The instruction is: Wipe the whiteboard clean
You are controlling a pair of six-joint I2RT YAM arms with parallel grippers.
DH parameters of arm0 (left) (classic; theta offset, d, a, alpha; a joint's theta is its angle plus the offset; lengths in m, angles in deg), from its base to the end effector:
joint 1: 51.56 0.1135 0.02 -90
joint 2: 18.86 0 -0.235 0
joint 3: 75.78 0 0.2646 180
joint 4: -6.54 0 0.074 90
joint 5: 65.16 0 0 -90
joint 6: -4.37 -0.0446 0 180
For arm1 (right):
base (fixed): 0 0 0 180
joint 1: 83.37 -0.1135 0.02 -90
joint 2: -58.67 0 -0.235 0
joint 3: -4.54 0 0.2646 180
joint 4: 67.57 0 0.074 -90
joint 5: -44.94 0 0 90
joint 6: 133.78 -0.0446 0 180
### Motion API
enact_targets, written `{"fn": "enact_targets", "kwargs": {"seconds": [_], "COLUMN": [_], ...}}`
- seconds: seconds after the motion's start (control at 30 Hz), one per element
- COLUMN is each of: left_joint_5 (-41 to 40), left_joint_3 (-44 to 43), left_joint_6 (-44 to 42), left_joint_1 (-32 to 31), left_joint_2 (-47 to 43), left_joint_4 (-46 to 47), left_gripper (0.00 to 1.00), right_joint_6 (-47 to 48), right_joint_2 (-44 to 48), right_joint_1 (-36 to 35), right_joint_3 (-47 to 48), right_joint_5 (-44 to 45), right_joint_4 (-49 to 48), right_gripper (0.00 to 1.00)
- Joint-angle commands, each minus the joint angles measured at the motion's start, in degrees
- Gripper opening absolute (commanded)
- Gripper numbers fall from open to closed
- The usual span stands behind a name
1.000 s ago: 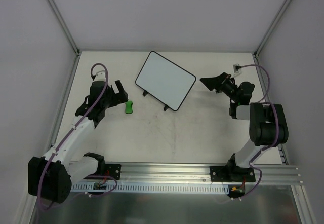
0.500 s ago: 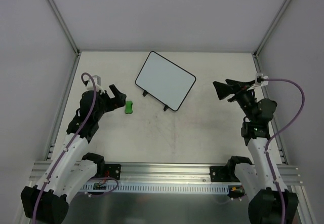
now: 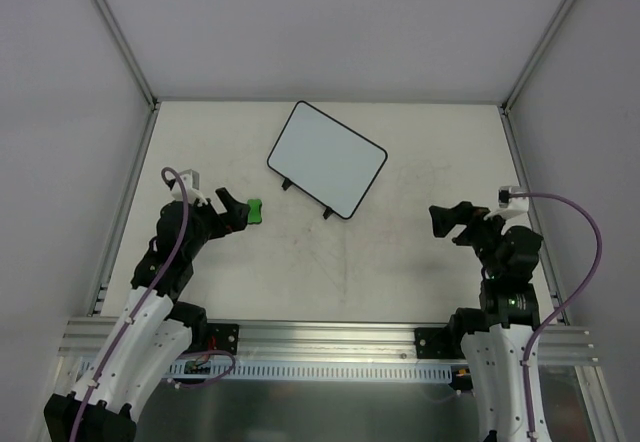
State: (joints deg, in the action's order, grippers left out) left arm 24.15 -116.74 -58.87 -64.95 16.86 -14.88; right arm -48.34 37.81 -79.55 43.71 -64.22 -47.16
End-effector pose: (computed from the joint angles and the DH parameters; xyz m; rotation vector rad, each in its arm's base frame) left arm 0.2011 -0.0473 0.2418 -0.2273 1.8664 -0.4741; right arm 0.1683 0.0034 0.2761 -0.1420 1.6062 0.2785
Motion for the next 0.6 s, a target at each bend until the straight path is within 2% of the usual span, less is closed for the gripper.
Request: {"fn": "enact_targets", "kwargs": {"seconds": [0.0,0.2,0.33,0.57], "left_joint_5": [-2.38,-2.3,-2.57,-3.09], "left_joint_3": [2.19,7.37,8.78,8.17], "left_joint_6": [-1.36,-2.42,-3.47,-3.91], "left_joint_1": [0.56,0.56,0.56,0.64], "left_joint_2": [-3.72,-10.05,-13.31,-12.09], "left_joint_4": [0.85,0.85,0.85,0.85], "left_gripper": [0.99,0.99,0.99,0.99], "right_joint_6": [3.77,0.52,-0.71,-2.12], "right_joint_2": [1.17,5.03,10.82,14.54], "right_joint_1": [-0.3,-0.39,-0.3,-0.39], "right_joint_3": [-1.97,-6.02,-10.14,-12.18], "right_joint_5": [4.57,3.95,3.78,3.07], "right_joint_4": [7.54,7.72,7.89,7.81], "right_gripper": [0.99,0.99,0.99,0.99]}}
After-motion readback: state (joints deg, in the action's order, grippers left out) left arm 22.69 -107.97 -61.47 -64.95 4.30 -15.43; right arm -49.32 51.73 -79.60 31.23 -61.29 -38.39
